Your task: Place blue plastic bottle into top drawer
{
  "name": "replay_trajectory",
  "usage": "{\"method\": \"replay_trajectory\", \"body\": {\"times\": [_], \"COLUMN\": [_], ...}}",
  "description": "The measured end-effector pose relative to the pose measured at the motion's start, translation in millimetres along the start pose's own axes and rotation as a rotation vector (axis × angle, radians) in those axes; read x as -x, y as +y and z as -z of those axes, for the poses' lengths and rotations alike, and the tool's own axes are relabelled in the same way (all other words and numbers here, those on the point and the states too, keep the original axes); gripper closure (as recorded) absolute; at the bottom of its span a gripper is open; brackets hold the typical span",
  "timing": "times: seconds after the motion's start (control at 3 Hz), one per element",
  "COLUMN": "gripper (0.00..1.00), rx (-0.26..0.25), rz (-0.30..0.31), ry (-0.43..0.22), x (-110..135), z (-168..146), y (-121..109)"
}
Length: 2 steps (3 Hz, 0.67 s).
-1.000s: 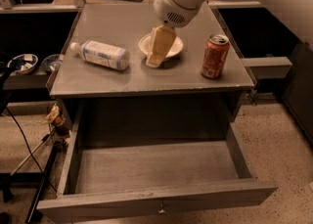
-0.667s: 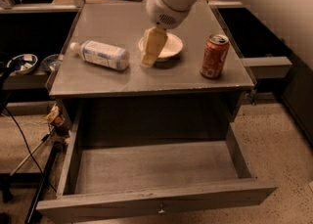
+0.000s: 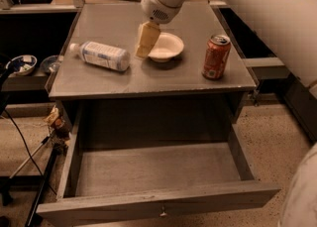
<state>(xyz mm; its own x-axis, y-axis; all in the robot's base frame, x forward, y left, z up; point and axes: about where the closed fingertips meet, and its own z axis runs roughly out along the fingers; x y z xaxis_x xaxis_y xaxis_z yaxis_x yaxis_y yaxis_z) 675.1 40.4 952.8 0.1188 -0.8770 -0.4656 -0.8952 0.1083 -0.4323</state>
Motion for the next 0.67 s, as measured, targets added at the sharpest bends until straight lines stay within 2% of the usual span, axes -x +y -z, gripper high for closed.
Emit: {"method": "replay_trajectory", "body": {"times": [0.33, 0.67], "gripper": [0.00, 0.00], "rx": [0.010, 0.050], "rz": [-0.004, 0.029], "ry": [0.002, -0.002], "x": [2.8, 22.5], "z": [-4.6, -44.1], "y": [1.7, -12.4]}}
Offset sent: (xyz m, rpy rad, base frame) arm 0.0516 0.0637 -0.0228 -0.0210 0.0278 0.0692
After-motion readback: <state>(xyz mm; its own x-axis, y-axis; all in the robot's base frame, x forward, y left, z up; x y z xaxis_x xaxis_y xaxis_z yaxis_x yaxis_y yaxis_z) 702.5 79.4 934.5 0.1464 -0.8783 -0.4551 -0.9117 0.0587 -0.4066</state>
